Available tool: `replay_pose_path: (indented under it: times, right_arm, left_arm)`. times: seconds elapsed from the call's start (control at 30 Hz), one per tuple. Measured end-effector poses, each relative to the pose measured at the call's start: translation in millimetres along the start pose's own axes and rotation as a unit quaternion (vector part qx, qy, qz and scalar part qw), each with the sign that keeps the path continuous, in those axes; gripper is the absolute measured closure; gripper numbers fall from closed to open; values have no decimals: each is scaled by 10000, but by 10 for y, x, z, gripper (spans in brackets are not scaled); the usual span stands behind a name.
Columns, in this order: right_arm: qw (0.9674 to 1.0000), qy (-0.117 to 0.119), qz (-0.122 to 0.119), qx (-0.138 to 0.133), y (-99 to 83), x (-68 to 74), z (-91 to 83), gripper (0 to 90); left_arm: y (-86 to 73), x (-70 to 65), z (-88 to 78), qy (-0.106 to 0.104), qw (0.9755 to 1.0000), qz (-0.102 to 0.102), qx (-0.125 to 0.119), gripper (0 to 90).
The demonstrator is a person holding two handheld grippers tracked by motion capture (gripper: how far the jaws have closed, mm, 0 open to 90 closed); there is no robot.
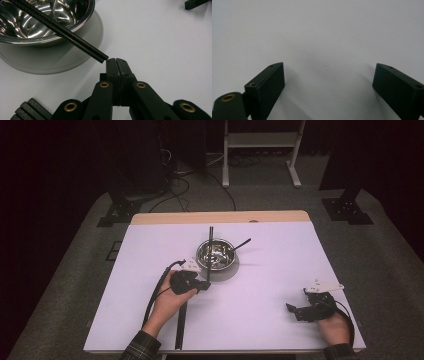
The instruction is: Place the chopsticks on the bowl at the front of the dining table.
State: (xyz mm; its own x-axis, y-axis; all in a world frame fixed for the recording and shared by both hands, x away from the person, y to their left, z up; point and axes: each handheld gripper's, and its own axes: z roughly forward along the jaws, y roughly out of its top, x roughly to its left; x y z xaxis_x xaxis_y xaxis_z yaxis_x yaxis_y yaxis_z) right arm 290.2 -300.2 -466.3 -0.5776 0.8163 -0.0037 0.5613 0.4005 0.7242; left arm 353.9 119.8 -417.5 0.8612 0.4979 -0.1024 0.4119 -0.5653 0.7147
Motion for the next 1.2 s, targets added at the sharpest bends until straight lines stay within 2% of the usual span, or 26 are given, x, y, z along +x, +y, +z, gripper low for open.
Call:
replay_pose_path:
  times: [0.13, 0.17, 0.27, 0.3, 0.33, 0.4, 0.43, 0.53, 0.57, 0.6, 0.63, 0.67, 0.7, 0.77, 0.8, 0.83, 0.9, 1.0, 1.03, 1.2]
  right_arm:
    - [10000, 1, 1, 0, 0, 1, 0, 92]
    - [10000, 1, -2, -3, -1, 1, -1, 92]
    - [10000, 1, 1, -3, 0, 0, 0, 91]
    - [10000, 5, 1, -1, 0, -2, 0, 91]
    - [10000, 5, 1, -1, 0, -2, 0, 91]
    - [10000, 5, -1, -5, -1, -2, 0, 92]
    - [10000, -3, -7, -13, -4, 2, -1, 92]
    - [10000, -19, -18, -21, -5, 6, -4, 93]
    - [10000, -38, -25, -27, -6, 11, -6, 93]
    - [10000, -54, -48, -35, -8, 14, -8, 93]
    - [10000, -59, -47, -36, -8, 16, -8, 93]
    - [10000, -60, -46, -34, -8, 16, -9, 93]
    - [10000, -66, -46, -35, -9, 17, -9, 93]
    - [10000, -69, -47, -36, -9, 18, -9, 93]
    - [10000, -69, -47, -36, -9, 18, -9, 93]
    - [10000, -54, -28, -27, -8, 15, -8, 93]
    - [10000, -53, -14, -22, -7, 14, -7, 93]
    - [10000, -52, -13, -23, -7, 14, -7, 93]
    - [10000, -52, -11, -23, -7, 14, -7, 93]
    - [10000, -54, -13, -22, -7, 14, -7, 93]
  left_arm:
    - [1, -68, -58, 19, 10000, 86, -13, 841]
    - [-3, -87, -78, 28, 9999, 92, -34, 786]
    - [-14, -128, -146, 55, 9999, 110, -93, 744]
    - [-19, -137, -163, 43, 9999, 107, -110, 696]
    - [-25, -143, -181, 53, 9998, 129, -111, 696]
    - [-39, -157, -219, 79, 9998, 104, -167, 624]
    - [-56, -157, -264, 179, 9996, 101, -208, 585]
    - [-74, -156, -311, 265, 9993, 64, -260, 496]
    - [-85, -150, -346, 319, 9992, 61, -252, 496]
    - [-94, -147, -370, 355, 9990, 64, -260, 434]
    - [-109, -140, -399, 368, 9989, 38, -293, 434]
    - [-123, -133, -426, 396, 9987, 12, -308, 395]
    - [-155, -116, -483, 507, 9982, -1, -330, 318]
    - [-170, -104, -509, 543, 9979, -34, -337, 233]
    - [-185, -95, -532, 591, 9976, -71, -354, 233]
    - [-211, -82, -584, 719, 9966, -91, -391, 162]
    - [-221, -74, -606, 757, 9963, -104, -401, 81]
    - [-249, -62, -684, 883, 9949, -117, -468, 79]
    - [-257, -59, -705, 904, 9946, -139, -488, 30]
    - [-335, -55, -783, 862, 9950, -126, -489, 24]
